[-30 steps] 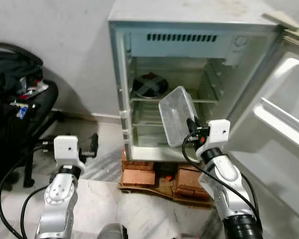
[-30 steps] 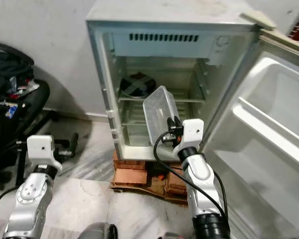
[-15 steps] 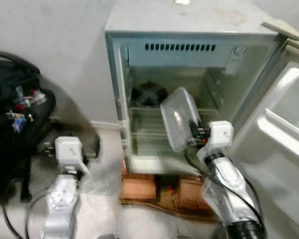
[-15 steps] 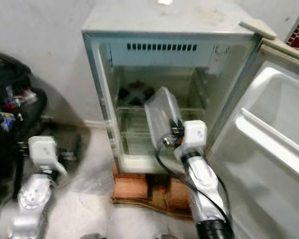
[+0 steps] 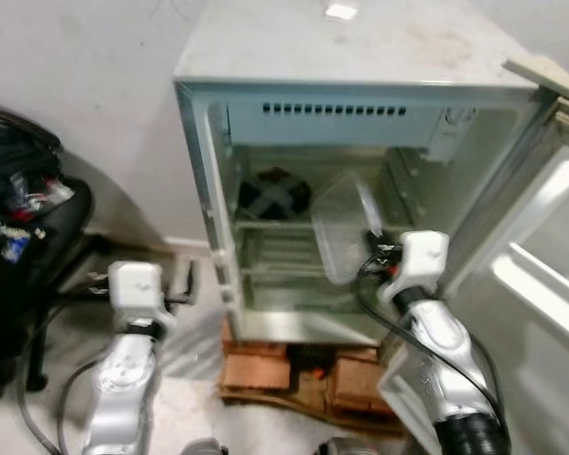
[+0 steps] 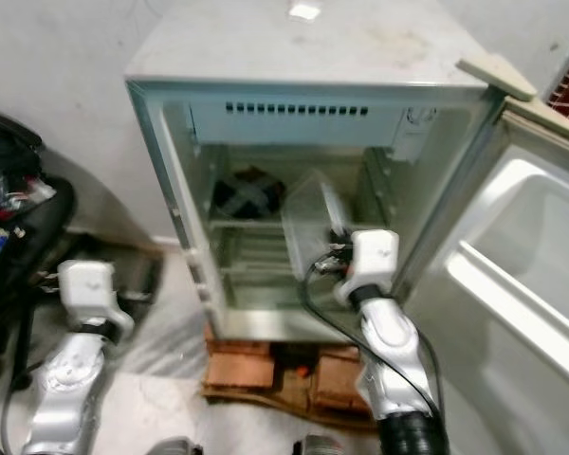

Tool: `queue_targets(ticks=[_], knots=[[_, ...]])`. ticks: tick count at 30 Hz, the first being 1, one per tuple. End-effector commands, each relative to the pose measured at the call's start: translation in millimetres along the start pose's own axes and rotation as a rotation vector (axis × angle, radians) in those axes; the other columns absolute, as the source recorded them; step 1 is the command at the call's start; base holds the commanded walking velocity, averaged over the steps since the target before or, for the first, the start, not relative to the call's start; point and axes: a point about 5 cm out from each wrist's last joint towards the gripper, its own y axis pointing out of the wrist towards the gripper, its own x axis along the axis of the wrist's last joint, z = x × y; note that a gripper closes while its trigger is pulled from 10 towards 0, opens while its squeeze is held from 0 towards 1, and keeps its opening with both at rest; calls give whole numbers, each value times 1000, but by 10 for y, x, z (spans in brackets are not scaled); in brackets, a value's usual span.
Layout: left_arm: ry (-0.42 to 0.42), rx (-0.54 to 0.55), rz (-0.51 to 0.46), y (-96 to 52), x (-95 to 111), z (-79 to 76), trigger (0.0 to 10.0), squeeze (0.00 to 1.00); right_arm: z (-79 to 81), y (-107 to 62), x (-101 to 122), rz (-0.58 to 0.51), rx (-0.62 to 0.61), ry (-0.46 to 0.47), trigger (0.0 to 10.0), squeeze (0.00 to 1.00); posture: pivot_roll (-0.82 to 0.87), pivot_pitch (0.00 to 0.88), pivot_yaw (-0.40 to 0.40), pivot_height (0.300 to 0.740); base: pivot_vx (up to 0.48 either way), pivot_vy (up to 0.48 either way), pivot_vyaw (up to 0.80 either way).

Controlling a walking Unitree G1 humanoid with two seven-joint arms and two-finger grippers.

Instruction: Restocking fridge

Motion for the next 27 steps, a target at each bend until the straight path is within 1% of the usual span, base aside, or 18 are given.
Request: queue_targets(ticks=[1, 9, 11, 13, 16, 21, 23, 25, 26, 27], knots=[[23, 18, -14, -7, 38, 99, 10000, 0, 53, 39, 61, -29, 7, 9, 10000, 0, 56, 67, -34, 740, 311, 0, 0], [18, 22, -15, -10, 37, 96, 10000, 0, 61, 36, 55, -27, 11, 11, 10000, 0, 56, 69, -37, 740, 311, 0, 0], [14, 31, -8, -14, 30, 98, 10000, 0, 58, 34, 53, -26, 11, 10, 10000, 0, 56, 71, -37, 740, 0, 0, 0], [6, 17, -25, -16, 47, 78, 10000, 0, 54, 34, 54, -25, 10, 8, 10000, 0, 57, 73, -39, 740, 0, 0, 0], [5, 8, -28, -12, 59, 63, 10000, 0, -15, 67, 69, -24, -22, 17, 10000, 0, 61, 92, -53, 740, 0, 0, 0], [5, 11, -27, -13, 71, 65, 10000, 0, -45, 101, 92, -23, -31, 18, 10000, 0, 64, 112, -65, 740, 0, 0, 0], [4, 23, -23, -46, 87, 101, 10000, 0, -16, 154, 123, -27, -23, 16, 10000, 0, 79, 152, -70, 740, 0, 0, 0], [4, 34, -16, -83, 94, 129, 10000, 0, 50, 224, 114, -21, -16, 18, 10000, 0, 92, 166, -72, 740, 0, 0, 0], [5, 35, -17, -107, 108, 129, 10000, 0, 111, 277, 83, -11, -12, 18, 10000, 0, 104, 178, -72, 740, 0, 0, 0], [6, 34, -18, -116, 115, 127, 10000, 0, 127, 288, 74, -6, -11, 15, 10000, 0, 107, 182, -72, 740, 0, 0, 0]])
